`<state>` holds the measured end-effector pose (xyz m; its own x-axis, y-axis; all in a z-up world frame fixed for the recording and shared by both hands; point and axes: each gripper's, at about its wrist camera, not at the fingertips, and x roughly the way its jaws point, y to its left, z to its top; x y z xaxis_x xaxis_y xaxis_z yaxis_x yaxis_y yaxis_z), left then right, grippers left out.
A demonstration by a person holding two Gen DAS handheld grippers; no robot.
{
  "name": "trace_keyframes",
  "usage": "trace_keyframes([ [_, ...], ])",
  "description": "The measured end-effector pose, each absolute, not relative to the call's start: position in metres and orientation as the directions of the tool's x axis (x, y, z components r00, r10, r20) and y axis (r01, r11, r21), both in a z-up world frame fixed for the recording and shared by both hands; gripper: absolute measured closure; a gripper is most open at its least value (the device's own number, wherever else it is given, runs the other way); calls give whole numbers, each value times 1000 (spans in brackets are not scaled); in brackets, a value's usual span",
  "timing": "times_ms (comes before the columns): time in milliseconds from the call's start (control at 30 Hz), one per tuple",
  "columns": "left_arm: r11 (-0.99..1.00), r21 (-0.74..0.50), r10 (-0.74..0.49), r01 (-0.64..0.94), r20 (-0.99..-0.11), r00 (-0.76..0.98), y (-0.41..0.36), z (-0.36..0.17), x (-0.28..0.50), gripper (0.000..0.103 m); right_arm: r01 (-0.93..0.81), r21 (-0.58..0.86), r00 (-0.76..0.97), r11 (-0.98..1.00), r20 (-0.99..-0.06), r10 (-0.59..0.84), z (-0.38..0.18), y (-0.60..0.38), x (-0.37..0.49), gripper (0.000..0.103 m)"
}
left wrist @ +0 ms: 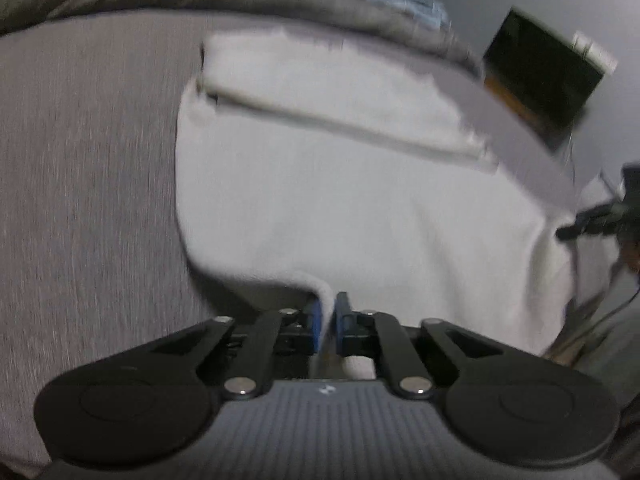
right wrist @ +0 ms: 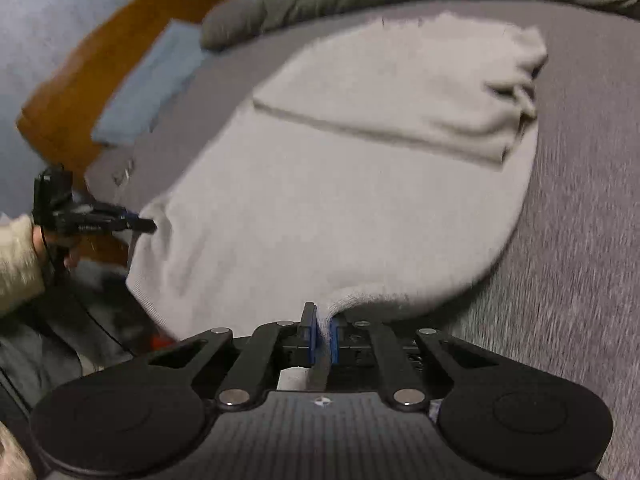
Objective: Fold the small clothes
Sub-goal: 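Lift the hem with both grippers and fold it over toward the collar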
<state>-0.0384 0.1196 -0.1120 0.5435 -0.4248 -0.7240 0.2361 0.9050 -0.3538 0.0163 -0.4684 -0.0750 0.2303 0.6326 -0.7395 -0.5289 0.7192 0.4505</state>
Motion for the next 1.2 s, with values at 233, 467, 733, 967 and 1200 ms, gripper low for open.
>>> trace_keyframes([
  [233,904,-355,-424,237,-673,606,131,-85,10,102,-472,521,378,711,-609,698,-48,-477,42,96],
  [467,905,-391,-388,166,-601,699,145,-69,78,102,-389,543,567,744,-496,658,-32,-490,74,96],
  [733,905,-420,-323,75,-560,763,172,-91,135,102,-247,493,711,834,-492,502,-46,-495,108,96],
  [967,907,-410,-351,98,-604,715,162,-132,158,102,-186,430,665,883,-607,436,-83,-479,132,89],
  [1200,886,-439,-425,149,-643,637,165,-152,155,92,-237,463,602,854,-620,503,-99,-470,131,54],
])
